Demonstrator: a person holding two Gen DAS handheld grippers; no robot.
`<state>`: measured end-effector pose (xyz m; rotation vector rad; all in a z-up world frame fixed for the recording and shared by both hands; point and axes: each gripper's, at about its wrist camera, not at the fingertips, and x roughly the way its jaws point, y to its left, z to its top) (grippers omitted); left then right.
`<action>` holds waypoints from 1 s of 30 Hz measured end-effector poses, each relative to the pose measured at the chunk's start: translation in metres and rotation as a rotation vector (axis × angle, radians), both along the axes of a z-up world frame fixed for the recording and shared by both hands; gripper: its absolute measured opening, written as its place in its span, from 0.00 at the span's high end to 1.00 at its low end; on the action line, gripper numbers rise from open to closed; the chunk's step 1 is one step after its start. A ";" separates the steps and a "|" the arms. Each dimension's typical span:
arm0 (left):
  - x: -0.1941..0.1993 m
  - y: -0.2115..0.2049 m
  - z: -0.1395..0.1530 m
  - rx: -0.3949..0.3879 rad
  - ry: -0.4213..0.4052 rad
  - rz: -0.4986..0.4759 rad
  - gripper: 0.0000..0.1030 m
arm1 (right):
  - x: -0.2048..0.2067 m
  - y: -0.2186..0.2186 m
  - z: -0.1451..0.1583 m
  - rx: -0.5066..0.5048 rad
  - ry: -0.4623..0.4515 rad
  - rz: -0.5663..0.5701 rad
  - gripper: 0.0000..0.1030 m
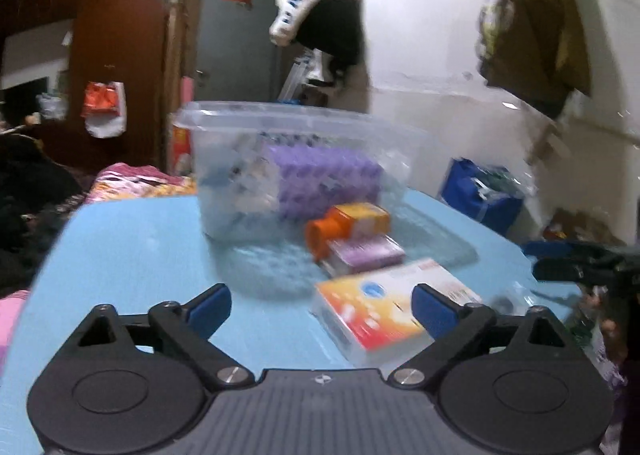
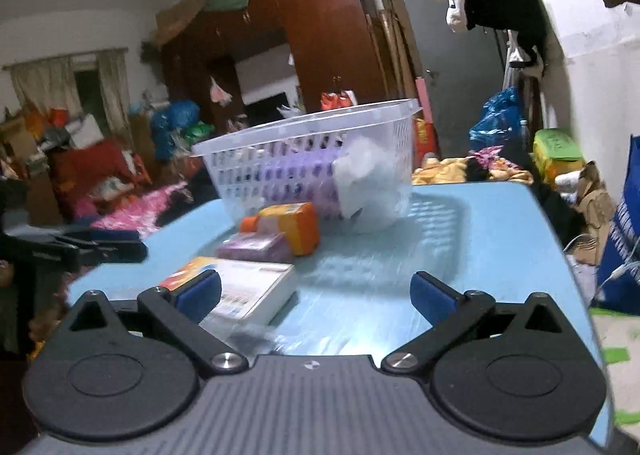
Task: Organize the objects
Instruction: 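Grasp the white-and-orange medicine box between both tools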
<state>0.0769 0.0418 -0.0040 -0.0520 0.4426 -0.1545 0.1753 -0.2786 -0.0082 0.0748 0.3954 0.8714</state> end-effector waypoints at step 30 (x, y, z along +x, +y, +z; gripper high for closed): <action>0.003 -0.036 -0.032 0.073 -0.033 -0.149 0.32 | 0.005 0.054 -0.027 -0.115 -0.002 0.248 0.51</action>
